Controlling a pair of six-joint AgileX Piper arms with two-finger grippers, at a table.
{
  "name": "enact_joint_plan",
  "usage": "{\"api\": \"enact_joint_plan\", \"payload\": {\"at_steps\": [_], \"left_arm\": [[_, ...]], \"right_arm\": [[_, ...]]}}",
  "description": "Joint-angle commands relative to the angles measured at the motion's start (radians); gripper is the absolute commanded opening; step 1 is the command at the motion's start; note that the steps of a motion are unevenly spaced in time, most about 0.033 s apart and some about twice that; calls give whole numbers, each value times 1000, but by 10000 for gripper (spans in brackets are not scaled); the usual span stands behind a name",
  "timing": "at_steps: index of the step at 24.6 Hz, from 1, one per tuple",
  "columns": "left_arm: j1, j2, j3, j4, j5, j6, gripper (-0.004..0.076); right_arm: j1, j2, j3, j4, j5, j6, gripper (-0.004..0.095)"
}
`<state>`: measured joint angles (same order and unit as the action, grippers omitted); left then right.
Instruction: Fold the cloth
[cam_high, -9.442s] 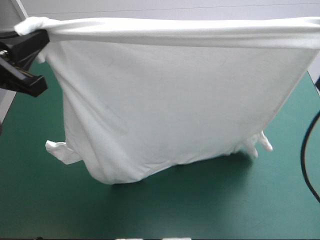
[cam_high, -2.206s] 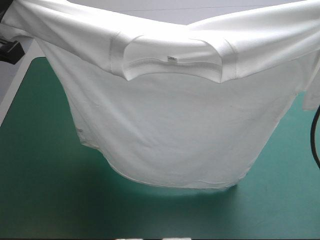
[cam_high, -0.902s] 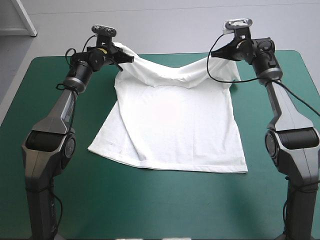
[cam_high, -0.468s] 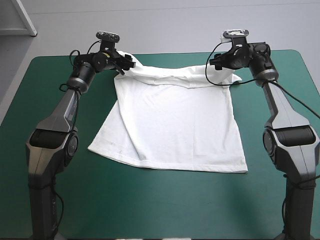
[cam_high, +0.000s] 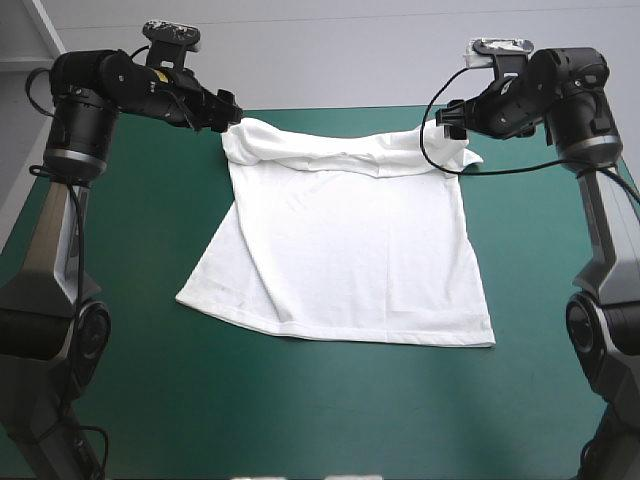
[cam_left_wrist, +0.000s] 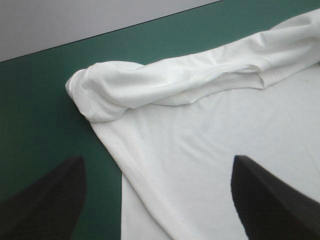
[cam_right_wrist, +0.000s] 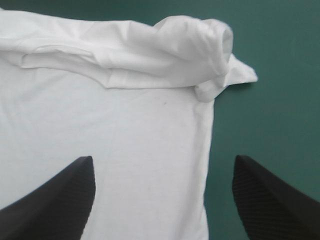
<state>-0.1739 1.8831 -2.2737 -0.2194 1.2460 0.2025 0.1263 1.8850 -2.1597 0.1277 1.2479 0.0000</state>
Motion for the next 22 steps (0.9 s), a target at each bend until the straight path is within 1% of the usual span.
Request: {"api": "enact_joint_plan", "payload": {"at_steps": [1, 4, 8, 13, 14, 15, 16, 17, 18, 19, 20, 21, 22], "left_arm": [[-3, -121, 5, -16, 44, -50, 580], [-3, -175, 40, -8, 44, -50, 580], [-3, -281, 184, 57, 44, -44, 580], [-3, -417, 500, 179, 44, -36, 580], [-3, -461, 637, 198, 27, -37, 580], [-3, -475, 691, 202, 7, -37, 580], [-3, -500, 821, 202, -49, -43, 580], [-3, -502, 869, 202, -71, -48, 580], [-3, -502, 976, 202, -113, -51, 580], [-3, -500, 1028, 200, -144, -51, 580], [-3, -500, 1120, 200, -234, -56, 580], [-3, -500, 1150, 200, -271, -60, 580], [-3, -499, 1210, 202, -355, -72, 580]], "right_arm": [[0, -144, 83, 58, 5, 0, 670], [2, -250, 248, 55, 5, 0, 670], [2, -399, 495, 47, 5, -16, 670], [2, -568, 727, 47, 3, -46, 670], [2, -630, 812, 46, 3, -48, 663], [2, -654, 851, 41, 3, -50, 657], [2, -712, 925, 40, 3, -50, 646], [2, -740, 951, 40, 3, -50, 647], [2, -790, 1010, 38, 3, -50, 647], [2, -809, 1030, 38, 3, -50, 647], [2, -847, 1069, 38, 1, -50, 646], [2, -860, 1084, 38, 1, -50, 647], [2, -887, 1104, 38, 1, -50, 647]]}}
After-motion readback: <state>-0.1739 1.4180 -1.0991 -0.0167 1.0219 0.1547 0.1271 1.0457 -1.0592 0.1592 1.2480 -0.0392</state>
